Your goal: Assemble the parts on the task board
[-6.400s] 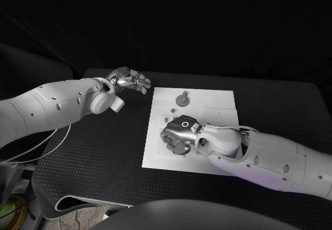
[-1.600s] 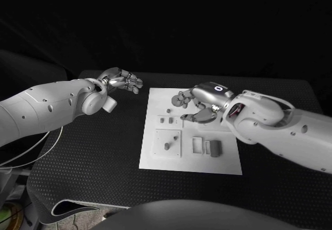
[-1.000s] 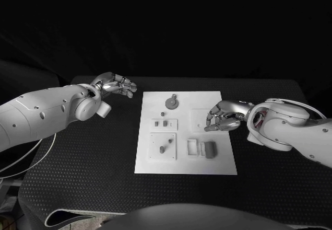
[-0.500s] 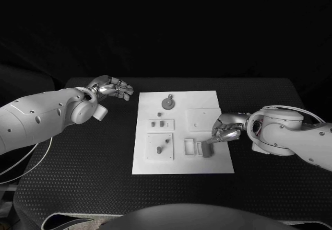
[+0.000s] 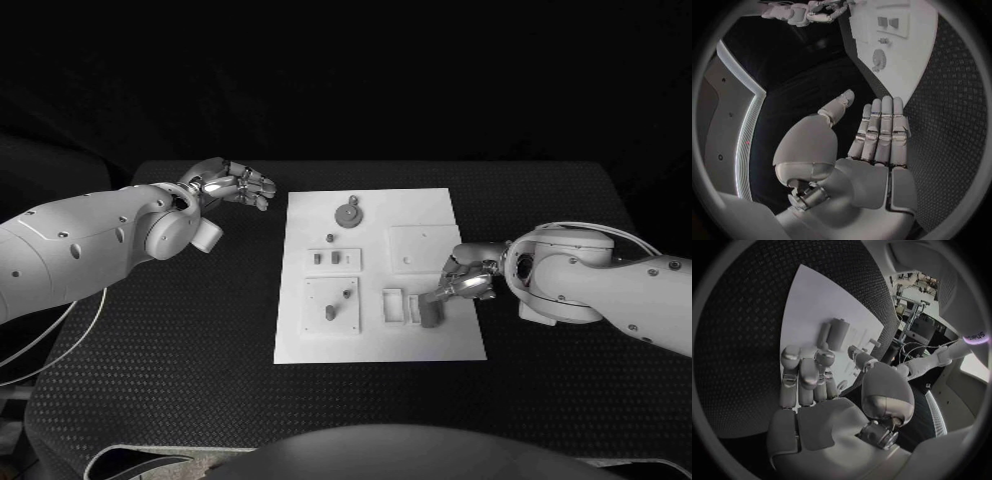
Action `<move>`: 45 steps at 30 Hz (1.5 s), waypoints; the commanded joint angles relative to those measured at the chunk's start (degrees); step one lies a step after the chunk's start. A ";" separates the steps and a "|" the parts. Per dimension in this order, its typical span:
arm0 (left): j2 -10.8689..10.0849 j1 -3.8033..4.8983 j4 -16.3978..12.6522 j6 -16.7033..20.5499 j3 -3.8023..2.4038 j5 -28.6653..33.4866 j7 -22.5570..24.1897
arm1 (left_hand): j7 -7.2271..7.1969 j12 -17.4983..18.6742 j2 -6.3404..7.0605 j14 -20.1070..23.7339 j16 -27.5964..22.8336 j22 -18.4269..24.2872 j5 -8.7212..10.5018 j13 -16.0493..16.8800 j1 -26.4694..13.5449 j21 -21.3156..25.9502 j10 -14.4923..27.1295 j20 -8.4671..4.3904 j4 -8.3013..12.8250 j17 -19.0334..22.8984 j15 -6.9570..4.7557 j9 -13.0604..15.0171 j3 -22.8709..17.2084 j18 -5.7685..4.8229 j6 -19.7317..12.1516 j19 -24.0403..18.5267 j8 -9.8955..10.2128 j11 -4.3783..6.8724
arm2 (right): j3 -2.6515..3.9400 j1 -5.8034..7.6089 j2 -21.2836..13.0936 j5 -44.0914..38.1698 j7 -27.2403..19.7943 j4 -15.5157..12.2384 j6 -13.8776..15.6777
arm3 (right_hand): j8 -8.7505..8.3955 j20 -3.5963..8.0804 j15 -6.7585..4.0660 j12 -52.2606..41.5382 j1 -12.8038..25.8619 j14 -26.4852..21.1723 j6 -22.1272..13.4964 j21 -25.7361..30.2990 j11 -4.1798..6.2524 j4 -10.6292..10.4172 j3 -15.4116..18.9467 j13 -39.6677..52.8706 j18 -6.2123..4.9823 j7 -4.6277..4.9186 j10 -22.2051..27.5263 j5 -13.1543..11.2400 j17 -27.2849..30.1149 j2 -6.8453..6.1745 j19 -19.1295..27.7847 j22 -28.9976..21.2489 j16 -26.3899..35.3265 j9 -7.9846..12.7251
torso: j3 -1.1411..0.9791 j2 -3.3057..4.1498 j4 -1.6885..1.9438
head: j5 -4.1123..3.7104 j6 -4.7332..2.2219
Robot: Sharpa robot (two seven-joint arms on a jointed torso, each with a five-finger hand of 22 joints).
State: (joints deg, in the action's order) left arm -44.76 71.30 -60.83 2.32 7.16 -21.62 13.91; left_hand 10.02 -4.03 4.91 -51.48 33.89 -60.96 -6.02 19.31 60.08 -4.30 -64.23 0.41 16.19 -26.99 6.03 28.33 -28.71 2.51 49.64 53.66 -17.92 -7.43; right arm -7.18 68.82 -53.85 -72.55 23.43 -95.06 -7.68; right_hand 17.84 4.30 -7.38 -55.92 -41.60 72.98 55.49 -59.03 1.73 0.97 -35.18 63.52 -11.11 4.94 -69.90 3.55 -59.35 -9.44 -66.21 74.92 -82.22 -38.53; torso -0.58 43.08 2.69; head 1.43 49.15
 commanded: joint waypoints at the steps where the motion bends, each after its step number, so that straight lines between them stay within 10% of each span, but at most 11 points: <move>1: 0.06 0.02 -0.06 -0.84 -0.03 0.42 0.27 | -0.05 -0.24 -0.11 -0.46 -0.26 0.10 -0.16 -0.06 -0.63 -0.05 -0.42 0.00 -0.19 -0.07 0.08 -0.06 0.21 0.36 -0.26 0.29 -0.32 -0.04 | -0.03 -0.03 0.20 1.87 1.42 -0.03 -1.68 | -0.10 -0.07 0.10 -0.37 0.62 0.06 0.75 -0.32 -0.33 0.41 0.09 -0.10 -3.89 0.08 0.28 0.06 -0.23 0.40 0.27 1.08 0.29 0.10 | -0.03 0.02 -0.01 | 0.11 0.17; 17: -0.23 0.02 -0.08 -0.98 -0.03 0.42 0.26 | -0.05 -0.23 -0.13 -0.45 -0.31 0.10 -0.19 -0.09 -0.72 -0.04 -0.41 -0.01 -0.17 -0.12 0.08 -0.08 0.21 0.36 -0.28 0.27 -0.33 -0.04 | -0.14 -0.55 -0.83 -17.53 -3.04 -2.58 6.88 | -0.94 -0.40 0.26 -0.68 -2.29 -0.81 1.40 -0.18 -0.48 5.32 -2.19 -0.44 -3.89 0.21 0.56 0.08 0.75 -5.03 0.32 0.79 1.28 0.31 | -0.16 0.02 -0.06 | 0.18 0.56; 28: -0.11 0.03 -0.08 -1.03 -0.03 0.42 0.15 | -0.05 -0.22 -0.16 -0.44 -0.34 0.11 -0.20 -0.11 -0.78 -0.04 -0.40 -0.01 -0.18 -0.15 0.08 -0.09 0.20 0.35 -0.29 0.26 -0.33 -0.05 | -0.30 -0.59 -0.64 -1.44 2.72 -2.91 2.49 | -0.72 -0.64 0.09 -0.93 -1.12 -0.38 2.23 -0.16 -0.25 5.31 -2.14 -0.63 -3.89 -0.03 0.35 0.03 0.21 -2.51 0.12 0.77 1.26 -0.09 | -0.04 -0.01 -0.05 | 0.11 0.69; 45: -0.20 0.04 -0.24 -1.02 -0.03 0.51 0.08 | -0.05 -0.22 -0.23 -0.44 -0.39 0.12 -0.22 -0.15 -0.93 -0.03 -0.40 0.00 -0.23 -0.21 0.08 -0.11 0.20 0.34 -0.28 0.25 -0.36 -0.06 | -1.05 -0.72 2.19 -0.40 4.92 -1.15 1.43 | -0.73 -0.89 -0.17 -1.22 2.78 -0.06 3.79 -0.31 0.15 5.72 -1.07 -0.97 -3.89 -0.49 0.19 0.05 -0.61 1.62 0.55 1.03 1.21 -0.32 | -0.06 0.02 0.02 | 0.10 0.85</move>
State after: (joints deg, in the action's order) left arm -45.02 71.31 -60.93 2.02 7.17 -21.51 13.66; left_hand 10.02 -4.03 4.68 -51.49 33.90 -60.92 -6.02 19.21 59.86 -4.30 -64.23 0.42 16.19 -27.13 6.03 28.29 -28.72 2.50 49.64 53.66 -17.92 -7.42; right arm -8.06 68.37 -52.14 -73.77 27.77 -96.21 -5.34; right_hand 17.52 3.74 -7.28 -56.79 -38.68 72.66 59.24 -59.03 1.41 6.49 -36.43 62.63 -11.15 4.53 -69.63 3.55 -59.92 -8.18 -65.68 74.92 -81.08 -39.10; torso -0.60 43.07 2.66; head 1.52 50.00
